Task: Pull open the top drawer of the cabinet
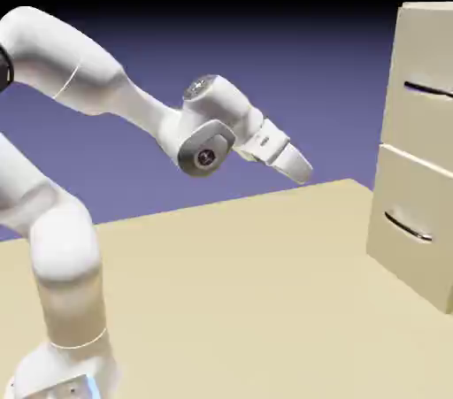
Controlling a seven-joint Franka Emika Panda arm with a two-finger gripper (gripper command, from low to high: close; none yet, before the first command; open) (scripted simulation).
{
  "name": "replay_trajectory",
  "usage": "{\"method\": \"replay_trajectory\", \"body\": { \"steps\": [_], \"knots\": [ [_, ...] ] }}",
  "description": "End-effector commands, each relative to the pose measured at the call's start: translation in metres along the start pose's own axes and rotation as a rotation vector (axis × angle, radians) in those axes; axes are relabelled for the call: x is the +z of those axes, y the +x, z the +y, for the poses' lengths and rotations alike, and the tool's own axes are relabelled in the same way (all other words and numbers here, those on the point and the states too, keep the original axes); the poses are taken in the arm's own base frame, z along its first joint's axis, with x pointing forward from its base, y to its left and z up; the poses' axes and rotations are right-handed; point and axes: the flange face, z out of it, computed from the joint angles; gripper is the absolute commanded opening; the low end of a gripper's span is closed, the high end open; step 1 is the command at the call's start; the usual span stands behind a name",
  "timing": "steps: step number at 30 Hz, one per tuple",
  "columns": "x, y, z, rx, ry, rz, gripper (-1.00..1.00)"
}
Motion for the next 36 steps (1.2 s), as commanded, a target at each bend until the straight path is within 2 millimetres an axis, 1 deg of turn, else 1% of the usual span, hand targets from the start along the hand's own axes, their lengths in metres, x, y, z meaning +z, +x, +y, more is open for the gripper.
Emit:
{"method": "replay_trajectory", "body": {
  "steps": [1, 6, 11, 15, 19, 24, 28, 32, 34, 36],
  "knots": [
    [0.011, 0.006, 0.007, 0.021, -0.014, -0.028, 0.0],
    [0.066, 0.026, 0.05, 0.114, -0.091, -0.154, 0.0],
    [0.117, 0.037, 0.102, 0.191, -0.17, -0.247, 0.0],
    [0.15, 0.042, 0.145, 0.236, -0.232, -0.29, 0.0],
    [0.173, 0.048, 0.187, 0.264, -0.288, -0.301, 0.0],
    [0.19, 0.062, 0.233, 0.264, -0.347, -0.266, 0.0],
    [0.193, 0.081, 0.26, 0.229, -0.383, -0.203, 0.0],
    [0.19, 0.107, 0.274, 0.156, -0.407, -0.113, 0.0],
    [0.186, 0.122, 0.275, 0.105, -0.414, -0.059, 0.0],
    [0.181, 0.138, 0.272, 0.043, -0.417, -0.001, 0.0]
  ]
}}
